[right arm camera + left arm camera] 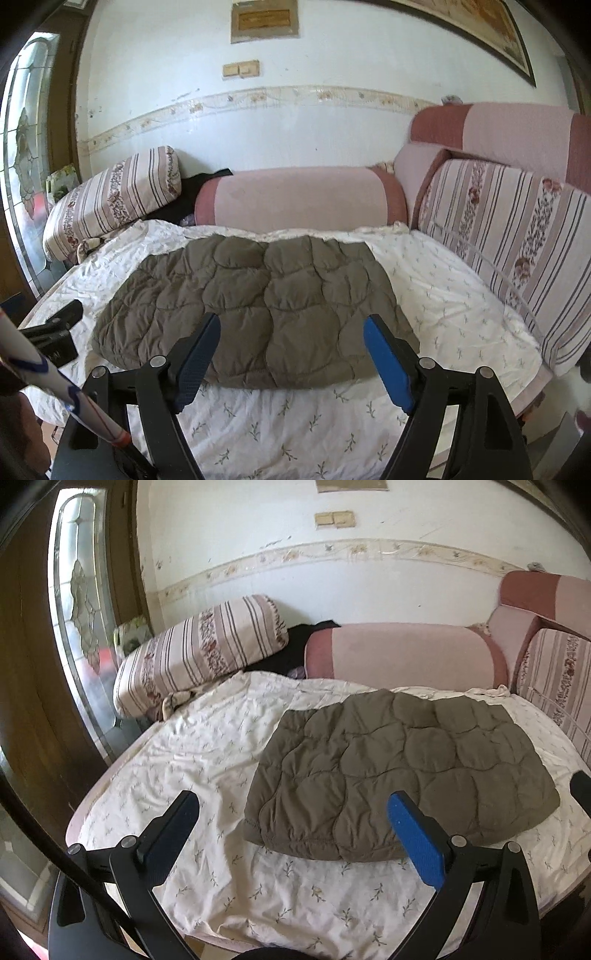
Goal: Fold large clothes
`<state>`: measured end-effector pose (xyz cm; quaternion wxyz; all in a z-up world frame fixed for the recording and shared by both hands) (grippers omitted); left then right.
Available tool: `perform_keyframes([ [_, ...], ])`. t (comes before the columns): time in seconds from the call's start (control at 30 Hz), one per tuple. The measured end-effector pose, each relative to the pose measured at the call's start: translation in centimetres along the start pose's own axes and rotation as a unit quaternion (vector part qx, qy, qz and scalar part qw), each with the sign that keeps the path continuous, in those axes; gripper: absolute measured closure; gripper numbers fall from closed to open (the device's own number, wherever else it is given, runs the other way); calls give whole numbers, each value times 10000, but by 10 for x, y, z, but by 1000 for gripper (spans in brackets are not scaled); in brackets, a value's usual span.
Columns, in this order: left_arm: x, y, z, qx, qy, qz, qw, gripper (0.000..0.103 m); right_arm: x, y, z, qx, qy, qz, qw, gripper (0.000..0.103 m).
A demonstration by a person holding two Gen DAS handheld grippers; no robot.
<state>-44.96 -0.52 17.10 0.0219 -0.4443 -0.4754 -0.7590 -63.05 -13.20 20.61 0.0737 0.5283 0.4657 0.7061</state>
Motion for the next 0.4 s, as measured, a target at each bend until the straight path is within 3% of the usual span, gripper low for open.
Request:
perform_keyframes([
  [0.4, -24, 9, 3, 32, 62, 153, 9999, 1, -30, -2, -10, -2, 45, 282, 9996, 17],
])
Point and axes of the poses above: each gripper's, at about its wrist camera, not at the fingertips, and x roughly against the way its jaws point, z to its left, y to its top, the point moved 3 cm from there along -x, roughly the way its jaws point, and after that the axes turned 15 degrees about z, right-handed, at the moved point
